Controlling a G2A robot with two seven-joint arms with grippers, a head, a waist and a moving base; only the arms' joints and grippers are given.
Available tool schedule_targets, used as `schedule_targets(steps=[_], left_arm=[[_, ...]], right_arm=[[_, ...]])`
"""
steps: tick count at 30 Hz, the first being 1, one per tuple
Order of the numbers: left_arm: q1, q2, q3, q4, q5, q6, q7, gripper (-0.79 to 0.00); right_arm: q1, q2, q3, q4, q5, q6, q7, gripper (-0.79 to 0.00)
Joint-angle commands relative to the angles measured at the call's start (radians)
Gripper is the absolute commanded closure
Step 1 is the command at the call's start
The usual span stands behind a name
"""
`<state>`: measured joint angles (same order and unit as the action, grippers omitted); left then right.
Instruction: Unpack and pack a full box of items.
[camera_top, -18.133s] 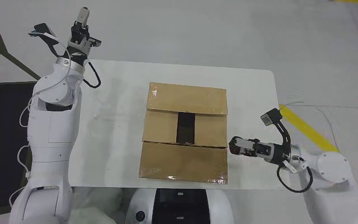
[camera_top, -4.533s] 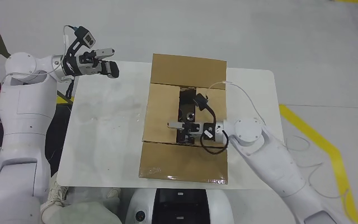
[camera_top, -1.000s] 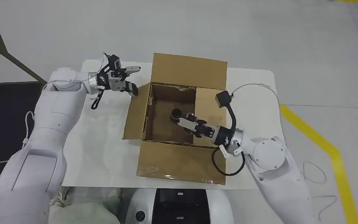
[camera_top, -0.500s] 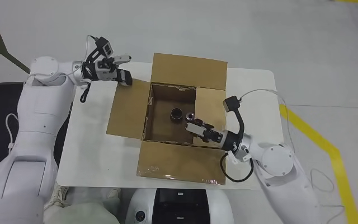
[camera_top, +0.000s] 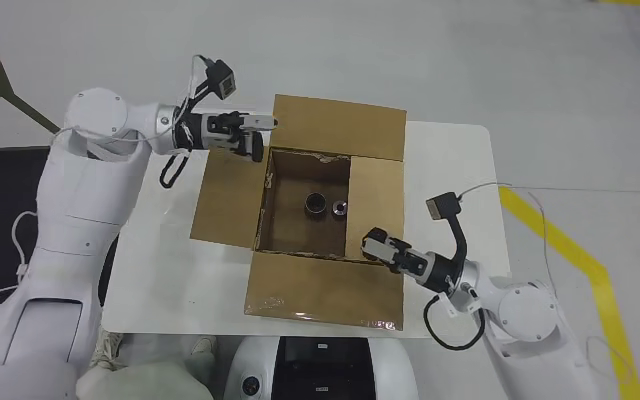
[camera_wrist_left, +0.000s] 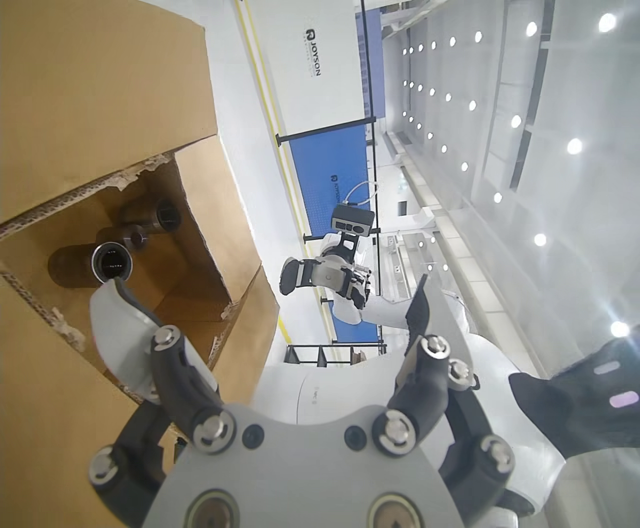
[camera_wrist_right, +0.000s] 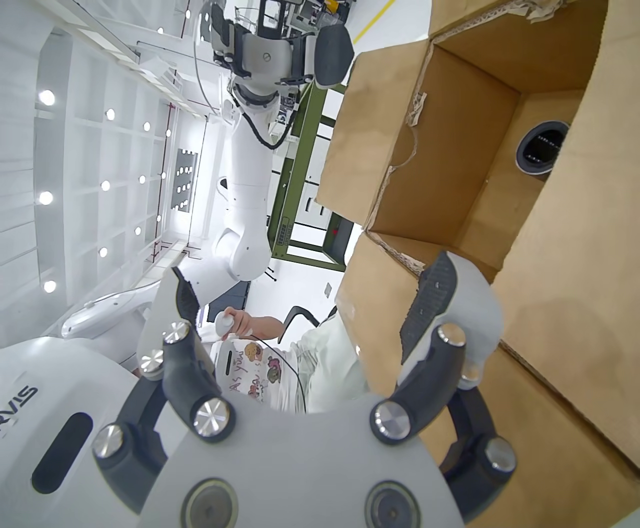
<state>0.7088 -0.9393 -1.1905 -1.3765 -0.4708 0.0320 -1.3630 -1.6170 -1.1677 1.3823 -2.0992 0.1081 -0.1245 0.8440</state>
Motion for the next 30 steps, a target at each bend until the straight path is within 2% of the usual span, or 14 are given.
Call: schedule_targets(steps=[1, 8, 23, 27, 30], left_arm=[[-0.004, -0.006, 0.037, -0.024, 0.014, 0.023, 0.017, -0.785], [-0.029, -0.023, 0.121, -0.050, 0.052, 0.053, 0.033, -0.785], [-0.032, -0.023, 0.123, -0.050, 0.053, 0.052, 0.029, -0.785], [-0.029, -0.031, 0.155, -0.108, 0.079, 0.096, 0.101, -0.785], [-0.048, -0.041, 0.185, -0.117, 0.073, 0.123, 0.135, -0.785]], right_arm=[[-0.021, 0.003, 0.012, -0.004, 0.009, -0.013, 0.005, -0.785], [-0.050, 0.011, 0.021, 0.008, 0.034, -0.033, 0.020, -0.785], [-0.050, 0.011, 0.021, 0.008, 0.034, -0.033, 0.020, -0.785], [-0.056, 0.012, 0.012, -0.007, 0.023, -0.022, 0.002, -0.785], [-0.079, 0.015, 0.017, -0.031, 0.028, -0.025, 0.001, -0.785]])
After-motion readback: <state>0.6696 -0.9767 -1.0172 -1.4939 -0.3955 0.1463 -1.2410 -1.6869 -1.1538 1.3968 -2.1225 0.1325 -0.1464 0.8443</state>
